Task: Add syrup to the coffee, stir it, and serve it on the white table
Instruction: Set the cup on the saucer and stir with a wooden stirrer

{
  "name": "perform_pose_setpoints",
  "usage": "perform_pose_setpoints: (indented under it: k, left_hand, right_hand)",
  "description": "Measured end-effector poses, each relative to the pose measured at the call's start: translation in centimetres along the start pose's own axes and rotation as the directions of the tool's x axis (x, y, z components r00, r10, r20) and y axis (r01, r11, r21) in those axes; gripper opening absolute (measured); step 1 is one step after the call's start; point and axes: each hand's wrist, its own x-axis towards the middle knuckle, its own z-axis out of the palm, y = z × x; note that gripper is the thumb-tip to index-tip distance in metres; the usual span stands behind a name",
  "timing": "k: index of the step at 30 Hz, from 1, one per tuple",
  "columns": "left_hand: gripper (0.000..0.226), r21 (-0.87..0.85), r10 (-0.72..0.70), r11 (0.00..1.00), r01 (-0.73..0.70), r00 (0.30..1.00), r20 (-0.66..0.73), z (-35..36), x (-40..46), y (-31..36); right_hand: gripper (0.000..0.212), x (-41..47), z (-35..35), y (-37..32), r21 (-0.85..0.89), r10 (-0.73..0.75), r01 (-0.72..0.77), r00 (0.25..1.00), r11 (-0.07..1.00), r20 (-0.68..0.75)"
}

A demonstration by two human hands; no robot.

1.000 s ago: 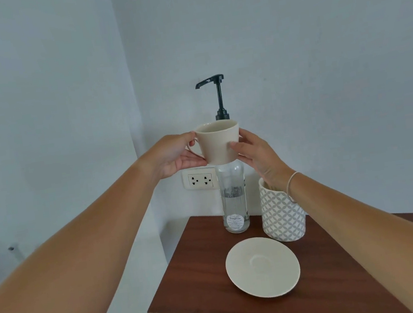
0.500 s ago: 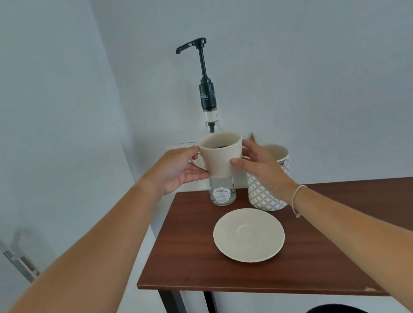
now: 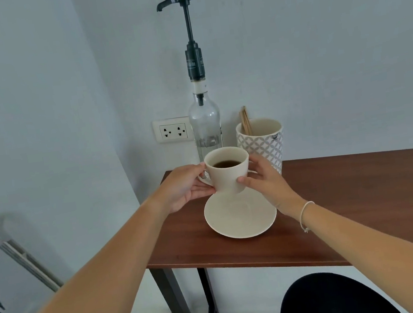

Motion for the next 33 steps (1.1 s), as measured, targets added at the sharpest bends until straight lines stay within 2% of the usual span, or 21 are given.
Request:
perform_pose_setpoints:
  k: [16,33]
  left_hand:
    - [0.024,0.064,-0.06,0.996,0.059,0.998,0.01,0.9,-0.1,-3.0]
    - [0.022,0.08,-0.088,0.993,0.084,0.995,0.038,-0.1,-0.7,-4.8]
  right_hand:
    - [0.054,-2.5,-1.4,1.5,-0.045,0.031,-0.031,0.999,0.999,0.011]
    - [0.062,-3.4,-1.3,2.4,-0.19,0.018,-0.005,0.998,0.982,0.066]
